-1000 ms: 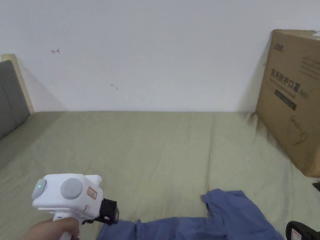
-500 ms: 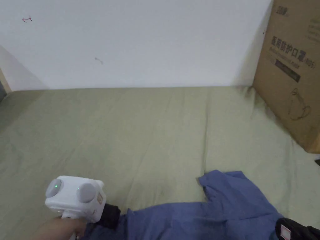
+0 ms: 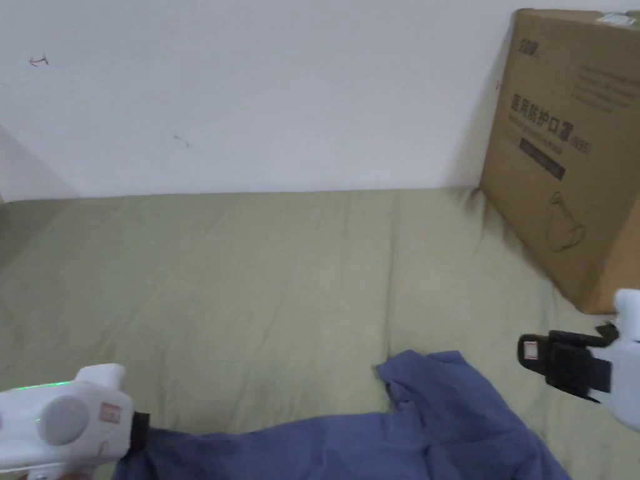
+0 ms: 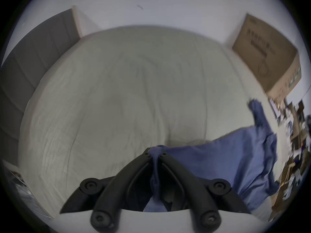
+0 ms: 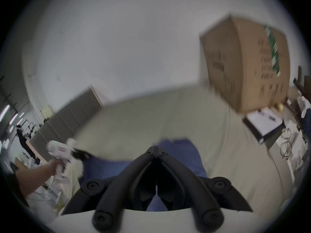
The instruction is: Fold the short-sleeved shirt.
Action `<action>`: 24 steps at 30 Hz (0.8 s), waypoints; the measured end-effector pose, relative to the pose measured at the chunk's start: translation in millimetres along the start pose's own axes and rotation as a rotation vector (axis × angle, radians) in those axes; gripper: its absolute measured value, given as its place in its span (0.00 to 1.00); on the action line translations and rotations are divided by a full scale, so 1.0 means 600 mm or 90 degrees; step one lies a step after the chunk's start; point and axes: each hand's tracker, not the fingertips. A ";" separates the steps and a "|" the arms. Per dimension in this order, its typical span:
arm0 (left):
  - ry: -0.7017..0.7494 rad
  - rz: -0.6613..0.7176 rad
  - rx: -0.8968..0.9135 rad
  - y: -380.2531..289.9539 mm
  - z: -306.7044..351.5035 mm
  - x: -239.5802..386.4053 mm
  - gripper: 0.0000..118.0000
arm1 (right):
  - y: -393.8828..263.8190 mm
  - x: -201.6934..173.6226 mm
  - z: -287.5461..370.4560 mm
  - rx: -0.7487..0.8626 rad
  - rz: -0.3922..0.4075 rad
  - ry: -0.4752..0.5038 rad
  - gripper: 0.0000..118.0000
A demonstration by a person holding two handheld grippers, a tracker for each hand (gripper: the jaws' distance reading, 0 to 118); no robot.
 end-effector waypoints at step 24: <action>0.009 -0.008 -0.010 -0.052 0.049 -0.018 0.00 | -0.013 0.096 -0.280 -0.314 0.006 -0.094 0.00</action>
